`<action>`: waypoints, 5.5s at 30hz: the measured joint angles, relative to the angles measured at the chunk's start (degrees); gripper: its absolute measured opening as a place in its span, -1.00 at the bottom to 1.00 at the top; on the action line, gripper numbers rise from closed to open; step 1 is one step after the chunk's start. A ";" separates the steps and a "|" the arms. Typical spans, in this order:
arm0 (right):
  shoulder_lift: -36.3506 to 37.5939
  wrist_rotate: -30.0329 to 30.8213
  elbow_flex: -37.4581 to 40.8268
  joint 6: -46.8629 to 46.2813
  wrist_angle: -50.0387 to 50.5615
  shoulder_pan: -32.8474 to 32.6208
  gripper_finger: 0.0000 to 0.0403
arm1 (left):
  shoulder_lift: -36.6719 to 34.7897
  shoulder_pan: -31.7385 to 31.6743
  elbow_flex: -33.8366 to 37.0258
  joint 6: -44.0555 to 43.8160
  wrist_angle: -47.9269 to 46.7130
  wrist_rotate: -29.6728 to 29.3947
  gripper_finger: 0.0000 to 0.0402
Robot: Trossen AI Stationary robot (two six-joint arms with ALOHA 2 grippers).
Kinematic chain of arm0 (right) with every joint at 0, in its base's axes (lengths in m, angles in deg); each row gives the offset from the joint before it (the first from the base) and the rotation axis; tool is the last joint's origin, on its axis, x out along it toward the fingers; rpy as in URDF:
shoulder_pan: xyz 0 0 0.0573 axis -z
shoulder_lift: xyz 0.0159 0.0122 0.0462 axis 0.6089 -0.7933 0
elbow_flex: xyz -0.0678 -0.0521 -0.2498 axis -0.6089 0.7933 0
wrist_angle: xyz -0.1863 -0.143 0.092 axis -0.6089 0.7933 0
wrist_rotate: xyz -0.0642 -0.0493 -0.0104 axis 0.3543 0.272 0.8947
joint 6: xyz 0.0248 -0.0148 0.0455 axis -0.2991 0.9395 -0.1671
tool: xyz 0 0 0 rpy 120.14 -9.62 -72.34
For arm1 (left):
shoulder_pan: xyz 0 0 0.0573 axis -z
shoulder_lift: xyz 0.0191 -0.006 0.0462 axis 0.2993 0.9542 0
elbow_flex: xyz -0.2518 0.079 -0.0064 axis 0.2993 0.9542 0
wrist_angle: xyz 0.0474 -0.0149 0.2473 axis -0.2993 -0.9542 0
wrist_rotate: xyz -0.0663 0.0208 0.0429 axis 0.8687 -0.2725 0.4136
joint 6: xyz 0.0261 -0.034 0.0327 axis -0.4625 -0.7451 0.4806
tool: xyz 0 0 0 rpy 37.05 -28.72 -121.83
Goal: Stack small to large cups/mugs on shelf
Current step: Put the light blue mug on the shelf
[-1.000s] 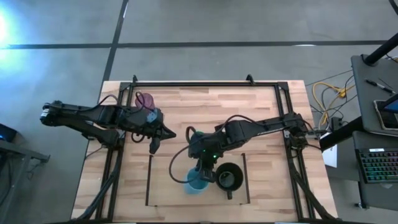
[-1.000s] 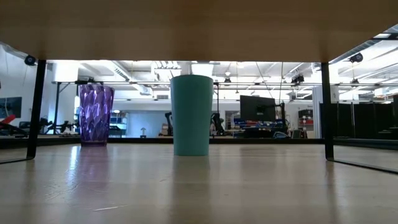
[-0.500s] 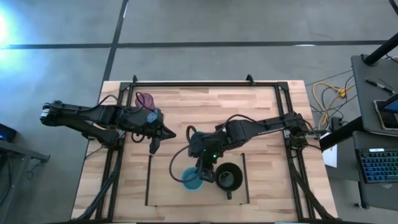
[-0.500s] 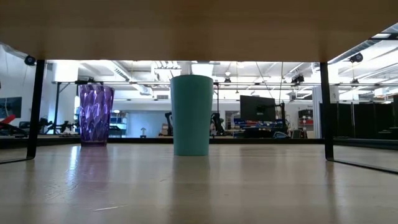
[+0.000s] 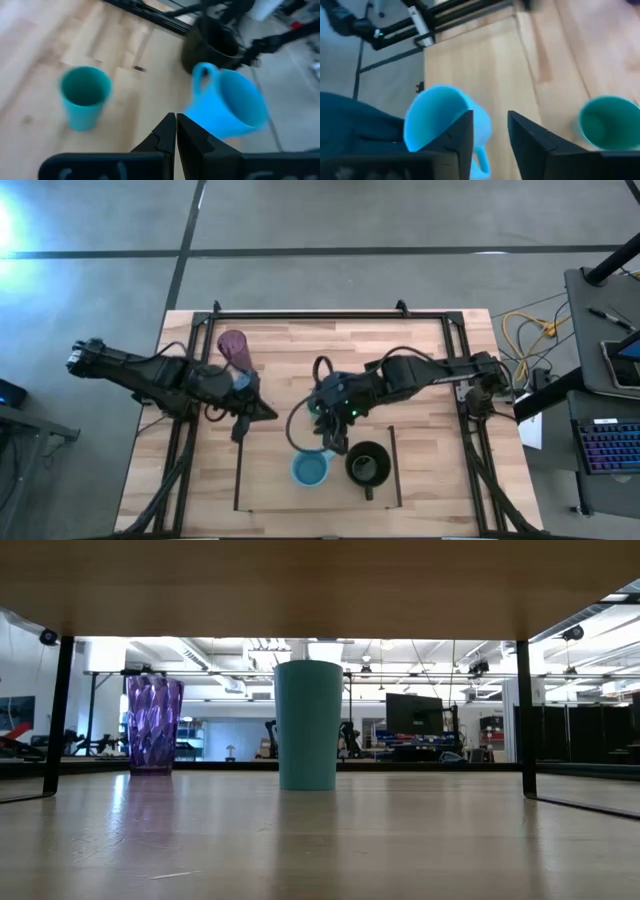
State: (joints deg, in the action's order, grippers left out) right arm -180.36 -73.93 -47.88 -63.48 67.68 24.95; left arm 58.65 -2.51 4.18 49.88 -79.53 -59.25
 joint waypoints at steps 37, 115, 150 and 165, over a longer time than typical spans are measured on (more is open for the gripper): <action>-1.94 -3.09 0.42 -1.08 11.83 -1.91 -0.94 | 29.46 26.46 -8.64 -33.52 20.00 -20.82 -1.00; -5.87 -10.57 0.33 7.37 6.80 3.78 -0.94 | 26.64 25.06 -8.49 -34.48 10.01 -31.90 -1.00; -4.22 -7.35 0.31 8.98 14.46 -0.06 -0.94 | 26.49 24.74 -8.10 -34.37 12.69 -33.10 -1.00; -3.60 -8.03 0.28 9.39 22.83 -0.12 -0.94 | 26.49 23.29 -7.92 -32.67 12.85 -33.46 -1.00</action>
State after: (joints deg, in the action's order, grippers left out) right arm -183.96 -81.96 -47.60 -54.09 90.51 24.83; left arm 85.14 20.78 -3.74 17.21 -66.67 -92.72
